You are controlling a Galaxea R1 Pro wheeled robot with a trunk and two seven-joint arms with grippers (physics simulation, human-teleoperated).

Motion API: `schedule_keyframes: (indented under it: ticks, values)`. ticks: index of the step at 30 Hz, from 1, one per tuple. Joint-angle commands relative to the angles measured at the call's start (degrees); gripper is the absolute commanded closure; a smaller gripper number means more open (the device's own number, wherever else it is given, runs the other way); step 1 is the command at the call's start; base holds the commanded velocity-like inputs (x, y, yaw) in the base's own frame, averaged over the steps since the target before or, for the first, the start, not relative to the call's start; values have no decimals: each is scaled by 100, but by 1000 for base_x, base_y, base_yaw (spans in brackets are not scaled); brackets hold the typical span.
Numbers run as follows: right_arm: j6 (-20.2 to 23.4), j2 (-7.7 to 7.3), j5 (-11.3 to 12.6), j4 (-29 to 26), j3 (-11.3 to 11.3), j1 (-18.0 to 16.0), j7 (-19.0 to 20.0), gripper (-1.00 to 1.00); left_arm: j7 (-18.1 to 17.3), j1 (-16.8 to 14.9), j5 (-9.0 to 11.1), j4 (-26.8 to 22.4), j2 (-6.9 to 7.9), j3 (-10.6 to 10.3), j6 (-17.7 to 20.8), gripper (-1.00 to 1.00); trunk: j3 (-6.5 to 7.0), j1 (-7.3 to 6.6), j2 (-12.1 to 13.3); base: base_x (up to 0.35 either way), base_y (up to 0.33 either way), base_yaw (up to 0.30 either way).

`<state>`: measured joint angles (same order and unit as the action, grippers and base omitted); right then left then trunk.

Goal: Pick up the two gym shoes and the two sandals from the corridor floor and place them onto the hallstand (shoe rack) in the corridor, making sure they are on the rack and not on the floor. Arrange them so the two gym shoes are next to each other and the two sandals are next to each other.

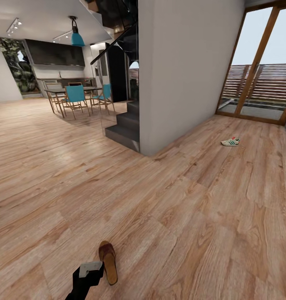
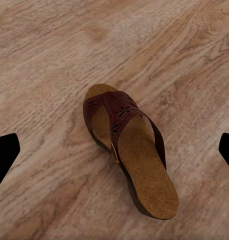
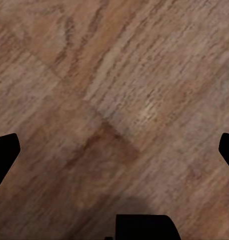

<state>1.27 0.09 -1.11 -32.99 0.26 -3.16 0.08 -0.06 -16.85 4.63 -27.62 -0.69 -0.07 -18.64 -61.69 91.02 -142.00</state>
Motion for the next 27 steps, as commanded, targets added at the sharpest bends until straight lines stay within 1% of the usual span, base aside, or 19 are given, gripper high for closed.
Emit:
schedule_keyframes:
  ticks: [1,6,9,23,27]
  values:
    - [13,0,-12,-6,2,-1,1,-100,-3,-2,47,3,-1,-2,-16,-100,-5,-1,-2,-1,-1,0]
    - [13,0,-12,-6,1,-1,1,-100,-3,-3,47,2,-1,-2,-16,-100,-5,-1,-2,87,-138,9]
    - [13,0,-12,-6,1,-1,1,-100,-3,-2,47,2,-1,-2,-16,-100,-5,-1,-2,121,-151,110]
    - [13,0,-12,-6,1,-1,1,-100,-3,-2,47,2,-1,-2,-16,-100,-5,-1,-2,16,-18,269]
    - [13,0,-12,-6,1,-1,-1,-100,-3,-2,47,2,-1,-2,-16,-100,-5,-1,-2,0,-49,152]
